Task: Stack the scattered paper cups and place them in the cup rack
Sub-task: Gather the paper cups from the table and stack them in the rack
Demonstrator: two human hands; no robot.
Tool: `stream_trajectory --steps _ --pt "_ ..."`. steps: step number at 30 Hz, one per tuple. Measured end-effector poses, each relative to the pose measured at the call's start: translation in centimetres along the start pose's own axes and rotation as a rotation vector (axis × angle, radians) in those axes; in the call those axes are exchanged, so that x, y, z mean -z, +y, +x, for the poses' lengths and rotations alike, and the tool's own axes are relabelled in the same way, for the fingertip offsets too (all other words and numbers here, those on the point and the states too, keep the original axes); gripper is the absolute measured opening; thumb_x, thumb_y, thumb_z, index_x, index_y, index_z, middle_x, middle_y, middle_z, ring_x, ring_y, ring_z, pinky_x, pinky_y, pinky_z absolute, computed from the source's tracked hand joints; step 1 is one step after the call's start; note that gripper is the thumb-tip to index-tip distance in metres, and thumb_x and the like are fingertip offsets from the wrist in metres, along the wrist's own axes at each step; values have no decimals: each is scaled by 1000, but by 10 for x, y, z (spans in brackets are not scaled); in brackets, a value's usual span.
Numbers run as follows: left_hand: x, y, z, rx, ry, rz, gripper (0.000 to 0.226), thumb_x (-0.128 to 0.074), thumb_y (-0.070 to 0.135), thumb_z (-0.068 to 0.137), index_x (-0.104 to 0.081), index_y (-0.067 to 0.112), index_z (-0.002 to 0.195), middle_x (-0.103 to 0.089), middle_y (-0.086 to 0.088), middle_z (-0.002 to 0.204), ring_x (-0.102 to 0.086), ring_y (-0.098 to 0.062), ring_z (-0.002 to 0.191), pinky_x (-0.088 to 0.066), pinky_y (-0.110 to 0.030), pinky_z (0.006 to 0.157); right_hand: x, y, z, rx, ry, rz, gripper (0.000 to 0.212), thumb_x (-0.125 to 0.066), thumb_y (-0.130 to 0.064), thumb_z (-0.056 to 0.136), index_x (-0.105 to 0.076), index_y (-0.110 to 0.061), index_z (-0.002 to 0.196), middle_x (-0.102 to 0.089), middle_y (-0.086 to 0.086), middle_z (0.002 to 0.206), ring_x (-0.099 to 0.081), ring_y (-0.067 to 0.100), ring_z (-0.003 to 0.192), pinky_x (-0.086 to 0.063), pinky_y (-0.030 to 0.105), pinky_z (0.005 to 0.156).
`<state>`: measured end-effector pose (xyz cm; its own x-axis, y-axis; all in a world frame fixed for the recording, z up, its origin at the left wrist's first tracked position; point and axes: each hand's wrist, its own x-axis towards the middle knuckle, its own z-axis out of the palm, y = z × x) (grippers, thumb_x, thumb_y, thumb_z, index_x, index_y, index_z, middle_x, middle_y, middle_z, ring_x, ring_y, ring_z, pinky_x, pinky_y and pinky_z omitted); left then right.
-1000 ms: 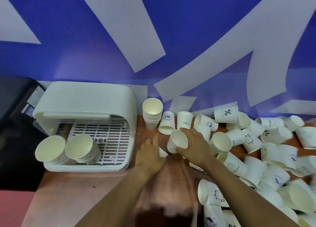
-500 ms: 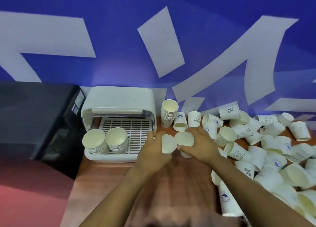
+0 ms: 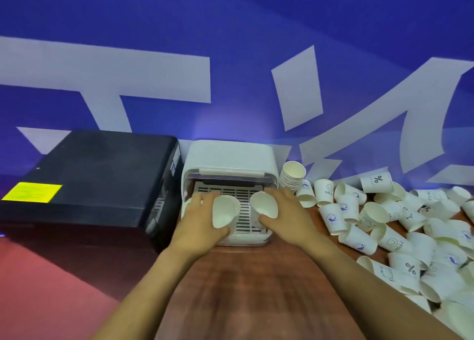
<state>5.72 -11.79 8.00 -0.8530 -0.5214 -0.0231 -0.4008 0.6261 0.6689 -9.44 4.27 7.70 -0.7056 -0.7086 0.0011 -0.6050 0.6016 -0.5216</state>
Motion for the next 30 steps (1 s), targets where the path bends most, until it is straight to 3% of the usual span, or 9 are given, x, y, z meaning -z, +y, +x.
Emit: stream_trajectory --steps 9,16,22,30 --pt "39 -31 15 20 218 63 71 -71 41 79 -34 31 139 -32 3 129 -39 -22 119 -45 -34 83 -29 -47 20 90 93 93 68 -70 -40 77 -40 -28 137 -40 -6 134 -42 16 125 -40 32 99" --pt "27 -46 27 33 160 69 70 -71 38 78 -35 31 137 -33 3 129 -41 -23 117 -47 -37 88 -46 -46 29 50 49 66 70 -67 -45 78 -37 -30 139 -39 -6 130 -45 16 120 -42 28 92" --pt "8 -57 36 75 71 119 74 -69 37 79 -29 28 141 -31 1 134 -39 -24 118 -47 -38 88 -59 -38 40 3 -66 24 73 -65 -47 81 -30 -28 143 -35 -3 141 -41 18 128 -39 33 102" --pt "-16 -78 42 132 -49 182 93 -69 40 79 -12 20 150 -26 0 148 -25 -25 134 -35 -40 107 -77 -26 51 -88 -286 -24 84 -63 -58 77 -26 -26 146 -32 1 149 -34 24 135 -32 39 109"
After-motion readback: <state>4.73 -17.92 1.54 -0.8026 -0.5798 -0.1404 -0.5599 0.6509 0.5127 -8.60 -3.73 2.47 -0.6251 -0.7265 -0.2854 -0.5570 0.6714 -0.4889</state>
